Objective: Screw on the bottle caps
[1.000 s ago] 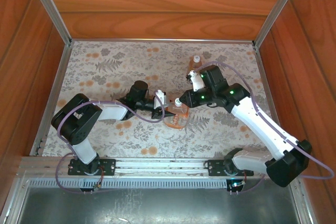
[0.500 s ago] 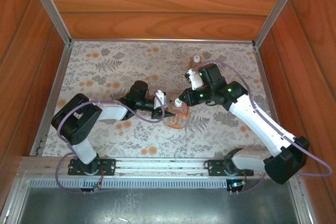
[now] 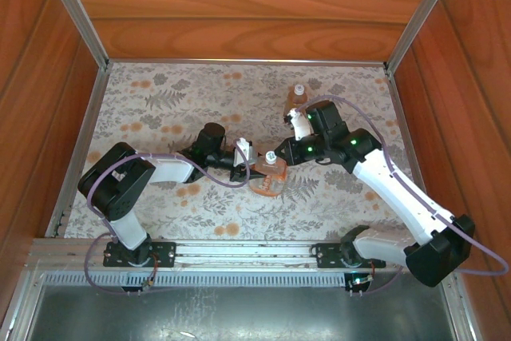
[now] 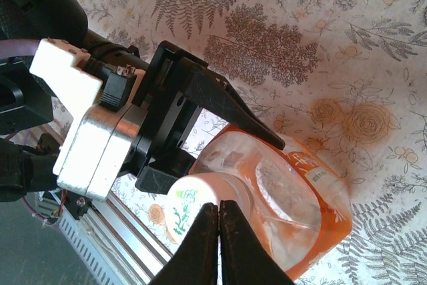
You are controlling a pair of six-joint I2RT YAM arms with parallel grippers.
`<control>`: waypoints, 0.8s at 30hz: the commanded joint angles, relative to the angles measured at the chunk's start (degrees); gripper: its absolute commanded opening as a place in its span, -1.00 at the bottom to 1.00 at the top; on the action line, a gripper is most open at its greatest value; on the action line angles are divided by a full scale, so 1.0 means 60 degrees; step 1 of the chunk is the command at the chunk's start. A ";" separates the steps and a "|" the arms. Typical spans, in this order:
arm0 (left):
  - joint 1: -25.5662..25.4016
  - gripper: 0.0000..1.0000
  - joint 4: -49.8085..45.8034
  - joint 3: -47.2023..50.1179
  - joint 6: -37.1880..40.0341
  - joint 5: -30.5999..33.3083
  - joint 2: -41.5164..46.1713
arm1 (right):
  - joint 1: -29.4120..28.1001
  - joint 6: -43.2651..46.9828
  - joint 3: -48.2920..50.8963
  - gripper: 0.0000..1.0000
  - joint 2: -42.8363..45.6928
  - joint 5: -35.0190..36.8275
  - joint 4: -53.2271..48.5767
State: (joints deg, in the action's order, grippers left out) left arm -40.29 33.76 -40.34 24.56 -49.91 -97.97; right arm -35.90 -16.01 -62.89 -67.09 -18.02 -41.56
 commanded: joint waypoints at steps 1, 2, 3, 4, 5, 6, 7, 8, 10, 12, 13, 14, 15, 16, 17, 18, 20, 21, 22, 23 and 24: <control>0.0005 0.05 -0.1920 0.0308 -0.0518 0.0302 -0.0569 | -0.0092 -0.0082 0.0172 -0.79 0.0244 -0.0500 -0.0645; 0.0005 0.05 -0.1920 0.0308 -0.0518 0.0305 -0.0562 | -0.0083 -0.0083 0.0159 -0.72 0.0302 -0.0378 -0.0602; 0.0005 0.05 -0.1924 0.0307 -0.0518 0.0306 -0.0561 | -0.0077 -0.0093 0.0116 -0.68 0.0360 -0.0231 -0.0534; 0.0006 0.05 -0.1922 0.0317 -0.0504 0.0317 -0.0563 | -0.0074 -0.0069 0.0060 -0.66 0.0398 -0.0088 -0.0481; 0.0003 0.05 -0.1920 0.0321 -0.0507 0.0320 -0.0563 | -0.0074 0.0005 -0.0036 -0.63 0.0415 0.0008 -0.0459; -0.0003 0.05 -0.1921 0.0321 -0.0504 0.0320 -0.0553 | -0.0074 0.0141 -0.0133 -0.55 0.0415 0.0118 -0.0485; 0.0002 0.05 -0.1921 0.0321 -0.0504 0.0328 -0.0552 | -0.0071 0.0280 -0.0232 -0.43 0.0415 0.0284 -0.0520; -0.0002 0.05 -0.1913 0.0322 -0.0495 0.0320 -0.0542 | -0.0075 0.0440 -0.0311 -0.31 0.0408 0.0462 -0.0539; 0.0003 0.05 -0.1928 0.0336 -0.0448 0.0294 -0.0506 | -0.0079 0.1114 -0.0472 -0.07 0.0400 0.0753 -0.0599; -0.0001 0.05 -0.1923 0.0336 -0.0358 0.0272 -0.0488 | -0.0073 0.2224 -0.0490 0.11 0.0450 0.0783 -0.0540; -0.0013 0.05 -0.1920 0.0345 -0.0316 0.0262 -0.0461 | -0.0074 0.2857 -0.0520 0.17 0.0486 0.0720 -0.0531; -0.0020 0.05 -0.1920 0.0358 -0.0289 0.0263 -0.0455 | -0.0078 0.3519 -0.0574 0.20 0.0488 0.0691 -0.0579; -0.0010 0.05 -0.1921 0.0383 -0.0237 0.0262 -0.0434 | -0.0071 0.4260 -0.0709 0.24 0.0462 0.0631 -0.0702; -0.0009 0.05 -0.1928 0.0402 -0.0185 0.0283 -0.0408 | -0.0074 0.5004 -0.0827 0.27 0.0420 0.0463 -0.0843; -0.0013 0.05 -0.1925 0.0423 -0.0142 0.0304 -0.0389 | -0.0078 0.5904 -0.0934 0.28 0.0376 0.0287 -0.0990; -0.0012 0.05 -0.1921 0.0440 -0.0139 0.0328 -0.0390 | -0.0075 0.6579 -0.1075 0.28 0.0295 0.0065 -0.1144; -0.0018 0.05 -0.1928 0.0457 -0.0116 0.0305 -0.0376 | -0.0070 0.7414 -0.1389 0.29 0.0071 -0.0338 -0.1419; -0.0022 0.05 -0.1926 0.0453 -0.0108 0.0298 -0.0385 | -0.0079 0.7616 -0.1540 0.29 -0.0049 -0.0457 -0.1498; -0.0021 0.05 -0.1928 0.0440 -0.0108 0.0306 -0.0415 | -0.0077 0.7733 -0.1724 0.27 -0.0210 -0.0546 -0.1572; -0.0009 0.05 -0.1920 0.0440 -0.0101 0.0306 -0.0436 | -0.0070 0.7855 -0.1891 0.26 -0.0387 -0.0556 -0.1637; -0.0016 0.05 -0.1922 0.0439 -0.0094 0.0302 -0.0456 | -0.0080 0.7844 -0.2002 0.22 -0.0532 -0.0502 -0.1657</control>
State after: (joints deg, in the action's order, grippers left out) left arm -40.29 33.61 -40.45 24.36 -49.63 -97.93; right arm -36.03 22.96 -72.93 -68.14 -18.46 -48.86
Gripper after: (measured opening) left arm 0.526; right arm 0.623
